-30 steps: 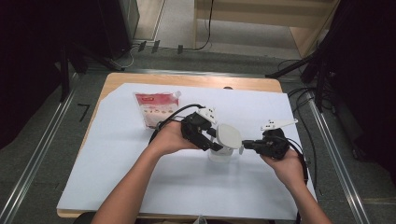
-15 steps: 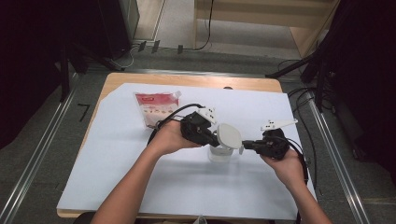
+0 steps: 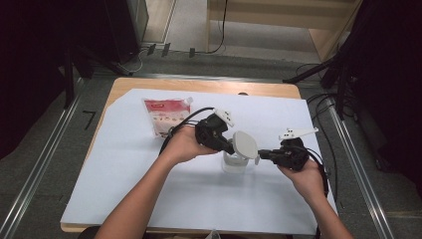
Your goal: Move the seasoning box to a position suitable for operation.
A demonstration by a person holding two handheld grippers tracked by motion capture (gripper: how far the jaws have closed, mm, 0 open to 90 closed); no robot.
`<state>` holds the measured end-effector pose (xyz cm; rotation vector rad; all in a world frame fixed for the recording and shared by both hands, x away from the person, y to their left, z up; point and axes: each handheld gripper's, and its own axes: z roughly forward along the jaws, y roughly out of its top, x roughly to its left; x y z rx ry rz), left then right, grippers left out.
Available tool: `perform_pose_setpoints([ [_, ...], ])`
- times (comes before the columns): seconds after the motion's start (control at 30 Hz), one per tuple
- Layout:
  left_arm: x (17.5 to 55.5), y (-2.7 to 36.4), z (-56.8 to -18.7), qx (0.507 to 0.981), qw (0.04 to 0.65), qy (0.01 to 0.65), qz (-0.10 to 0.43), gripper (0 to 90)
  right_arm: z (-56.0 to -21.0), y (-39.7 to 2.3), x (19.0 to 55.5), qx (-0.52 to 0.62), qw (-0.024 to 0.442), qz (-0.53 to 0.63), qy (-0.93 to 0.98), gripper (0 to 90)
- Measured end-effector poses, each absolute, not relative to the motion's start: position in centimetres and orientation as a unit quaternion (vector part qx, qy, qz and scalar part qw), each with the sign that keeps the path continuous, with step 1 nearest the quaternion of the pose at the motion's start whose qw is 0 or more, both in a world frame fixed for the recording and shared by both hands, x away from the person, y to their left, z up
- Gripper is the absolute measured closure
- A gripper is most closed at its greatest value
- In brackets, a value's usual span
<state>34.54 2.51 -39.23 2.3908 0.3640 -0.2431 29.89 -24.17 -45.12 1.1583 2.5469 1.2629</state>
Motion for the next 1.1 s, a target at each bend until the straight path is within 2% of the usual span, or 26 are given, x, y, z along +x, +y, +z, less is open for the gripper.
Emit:
perform_pose_setpoints([
  [0.23, 34.5, 1.8, -38.7, 0.929, 0.339, 0.128, -0.081, 90.0, -45.2, -24.2, 29.8, 0.377, 0.036, 0.416, 0.826, 90.0],
  [0.5, 35.3, 1.3, -38.1, 0.924, 0.342, 0.144, -0.093, 90.0, -45.5, -24.5, 29.7, 0.376, 0.033, 0.424, 0.823, 90.0],
  [1.1, 35.4, -1.6, -37.7, 0.925, 0.342, 0.138, -0.095, 89.3, -45.6, -24.6, 29.4, 0.379, 0.032, 0.428, 0.820, 90.0],
])
